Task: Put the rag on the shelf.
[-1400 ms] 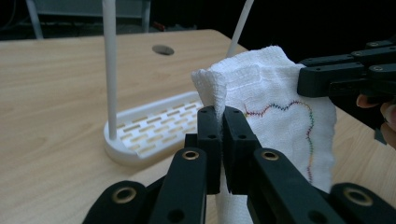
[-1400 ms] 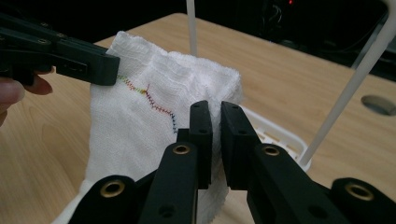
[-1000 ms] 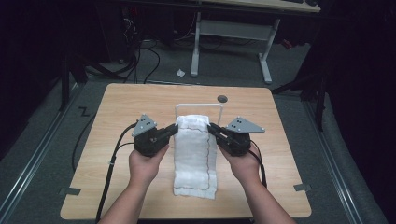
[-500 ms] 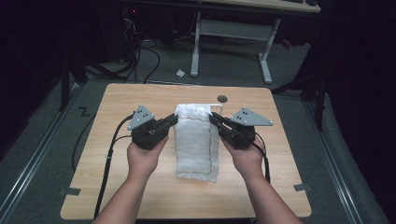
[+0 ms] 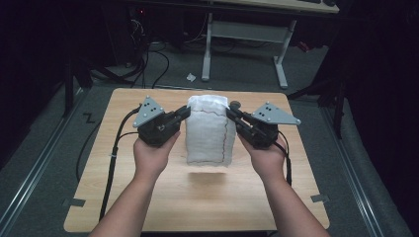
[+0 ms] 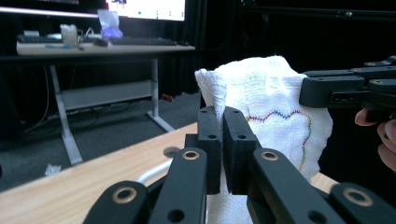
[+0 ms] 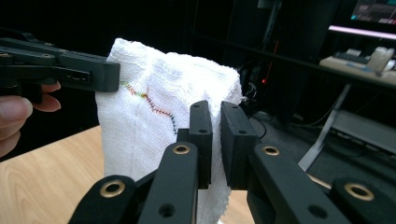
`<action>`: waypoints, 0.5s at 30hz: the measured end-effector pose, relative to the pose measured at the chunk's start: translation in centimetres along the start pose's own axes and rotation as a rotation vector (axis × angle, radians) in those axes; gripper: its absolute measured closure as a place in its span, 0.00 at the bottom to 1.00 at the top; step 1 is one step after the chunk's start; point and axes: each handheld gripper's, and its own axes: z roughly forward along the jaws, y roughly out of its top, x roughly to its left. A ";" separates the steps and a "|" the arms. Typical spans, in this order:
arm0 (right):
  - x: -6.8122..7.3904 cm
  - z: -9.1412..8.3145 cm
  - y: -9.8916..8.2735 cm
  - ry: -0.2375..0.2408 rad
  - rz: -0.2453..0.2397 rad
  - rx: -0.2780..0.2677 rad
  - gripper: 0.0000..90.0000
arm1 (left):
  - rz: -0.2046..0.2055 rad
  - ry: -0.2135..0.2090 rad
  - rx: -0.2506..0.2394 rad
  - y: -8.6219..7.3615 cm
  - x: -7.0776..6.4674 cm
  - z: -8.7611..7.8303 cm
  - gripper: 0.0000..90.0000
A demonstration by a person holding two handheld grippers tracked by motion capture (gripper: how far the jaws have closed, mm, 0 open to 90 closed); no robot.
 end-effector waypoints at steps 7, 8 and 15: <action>-0.4 -0.4 1.1 -0.012 -0.011 -0.021 0.93 | 0.013 -0.011 -0.006 1.0 0.0 0.4 0.96; -0.6 -0.4 1.2 -0.013 -0.014 -0.024 0.93 | 0.017 -0.010 -0.005 1.1 0.1 0.5 0.96; -1.7 0.5 1.4 -0.019 0.007 -0.027 0.93 | 0.030 0.004 0.008 2.0 0.8 1.9 0.96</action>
